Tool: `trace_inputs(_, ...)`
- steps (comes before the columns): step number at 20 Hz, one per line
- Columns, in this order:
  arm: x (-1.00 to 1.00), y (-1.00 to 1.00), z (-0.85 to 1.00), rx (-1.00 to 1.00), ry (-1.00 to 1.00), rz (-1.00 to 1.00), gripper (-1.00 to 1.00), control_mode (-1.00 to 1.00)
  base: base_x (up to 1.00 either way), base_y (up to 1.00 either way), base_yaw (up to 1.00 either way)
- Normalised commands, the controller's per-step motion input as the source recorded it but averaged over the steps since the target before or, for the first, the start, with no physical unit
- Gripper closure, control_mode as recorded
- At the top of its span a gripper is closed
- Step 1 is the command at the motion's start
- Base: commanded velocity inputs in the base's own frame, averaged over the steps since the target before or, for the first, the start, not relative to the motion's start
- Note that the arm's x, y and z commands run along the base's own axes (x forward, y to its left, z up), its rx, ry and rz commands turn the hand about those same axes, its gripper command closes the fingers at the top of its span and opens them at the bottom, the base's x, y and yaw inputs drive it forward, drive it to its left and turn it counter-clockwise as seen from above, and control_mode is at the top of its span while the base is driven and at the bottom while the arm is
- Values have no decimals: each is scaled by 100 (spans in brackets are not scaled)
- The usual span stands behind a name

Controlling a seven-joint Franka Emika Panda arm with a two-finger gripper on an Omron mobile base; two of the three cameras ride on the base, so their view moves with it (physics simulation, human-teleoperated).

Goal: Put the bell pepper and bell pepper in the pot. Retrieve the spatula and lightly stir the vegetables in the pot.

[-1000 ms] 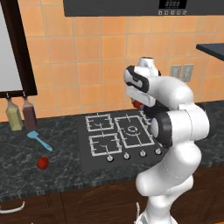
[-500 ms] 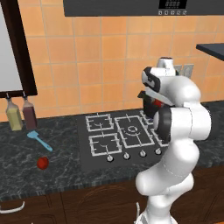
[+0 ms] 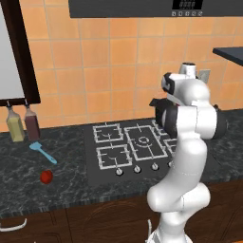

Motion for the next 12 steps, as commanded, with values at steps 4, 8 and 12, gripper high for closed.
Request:
trace_inputs(4,65,-23,-18,0,-20,0,100,-100,0,0,0)
trace_inputs(8,47,0,-36,0,-20,0,100,-100,0,0,0)
trace_inputs(12,5,0,-36,0,-4,0,100,-100,0,0,0)
